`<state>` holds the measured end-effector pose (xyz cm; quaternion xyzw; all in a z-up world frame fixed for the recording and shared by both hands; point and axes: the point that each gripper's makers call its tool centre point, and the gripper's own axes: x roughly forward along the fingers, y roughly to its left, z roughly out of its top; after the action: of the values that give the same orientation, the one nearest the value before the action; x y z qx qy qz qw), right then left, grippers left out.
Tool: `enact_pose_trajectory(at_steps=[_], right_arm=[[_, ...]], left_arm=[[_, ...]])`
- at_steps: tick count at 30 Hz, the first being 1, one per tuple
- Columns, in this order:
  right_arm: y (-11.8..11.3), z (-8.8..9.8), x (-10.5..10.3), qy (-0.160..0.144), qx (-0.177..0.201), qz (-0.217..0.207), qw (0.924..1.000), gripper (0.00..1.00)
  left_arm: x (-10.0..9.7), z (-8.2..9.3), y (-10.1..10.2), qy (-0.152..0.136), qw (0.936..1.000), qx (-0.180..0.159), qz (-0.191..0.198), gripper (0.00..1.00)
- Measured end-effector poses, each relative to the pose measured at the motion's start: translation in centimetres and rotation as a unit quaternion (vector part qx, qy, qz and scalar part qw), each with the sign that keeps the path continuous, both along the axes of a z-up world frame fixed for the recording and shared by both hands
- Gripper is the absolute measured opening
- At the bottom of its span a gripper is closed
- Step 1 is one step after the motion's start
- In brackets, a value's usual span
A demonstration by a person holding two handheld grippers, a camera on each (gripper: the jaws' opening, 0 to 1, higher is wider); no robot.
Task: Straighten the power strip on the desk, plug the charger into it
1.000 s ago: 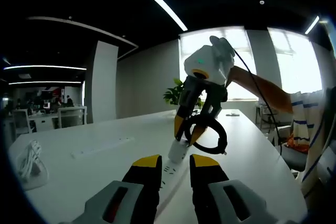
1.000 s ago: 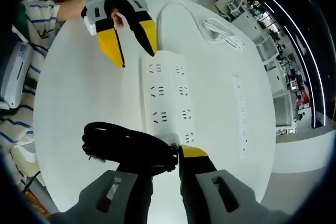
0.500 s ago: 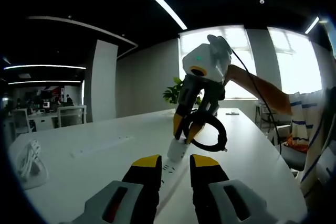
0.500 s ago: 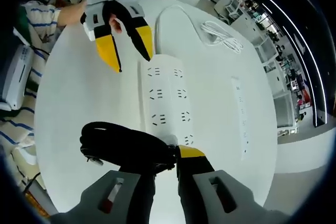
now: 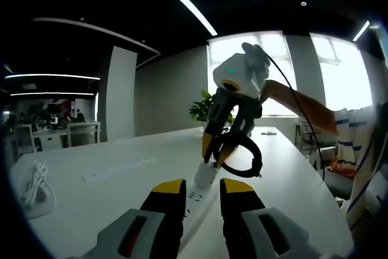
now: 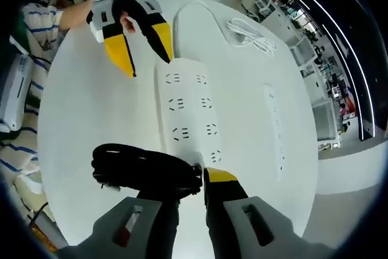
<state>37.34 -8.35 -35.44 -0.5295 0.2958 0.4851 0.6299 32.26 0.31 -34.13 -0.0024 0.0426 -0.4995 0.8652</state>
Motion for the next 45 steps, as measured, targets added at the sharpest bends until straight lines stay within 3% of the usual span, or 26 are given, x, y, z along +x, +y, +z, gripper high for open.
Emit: enact_pose_trajectory(at_steps=[6,10,14,18,22,37,45], right_arm=[[-0.2,0.5,0.1,0.001,0.021,-0.007,0.9998,0.15],[-0.1,0.6,-0.3,0.008,0.029,-0.008,0.9995,0.22],[-0.1,-0.3,-0.6,0.026,0.003,-0.012,0.9996,0.25],[0.6,-0.4,-0.3,0.019,-0.021,-0.010,0.9995,0.24],[0.0,-1.2,0.4,0.009,-0.069,-0.009,0.9975,0.23],[0.3,-1.5,0.9,0.040,-0.063,-0.019,0.9970,0.23],[-0.1,-1.5,1.3,0.071,-0.037,-0.022,0.9966,0.22]], left_arm=[[-0.2,0.3,0.0,-0.003,1.0000,-0.003,-0.001,0.22],[-0.2,0.4,0.0,-0.004,1.0000,-0.004,-0.002,0.22],[-0.3,0.5,0.0,-0.005,1.0000,-0.006,-0.003,0.22],[-0.4,0.8,0.1,-0.008,0.9999,-0.007,-0.004,0.22],[-0.4,1.1,0.1,-0.007,0.9999,-0.014,-0.006,0.22],[-0.6,0.5,0.1,-0.001,0.9999,-0.008,-0.008,0.23],[-0.5,0.3,0.1,0.001,0.9999,-0.006,-0.008,0.23]])
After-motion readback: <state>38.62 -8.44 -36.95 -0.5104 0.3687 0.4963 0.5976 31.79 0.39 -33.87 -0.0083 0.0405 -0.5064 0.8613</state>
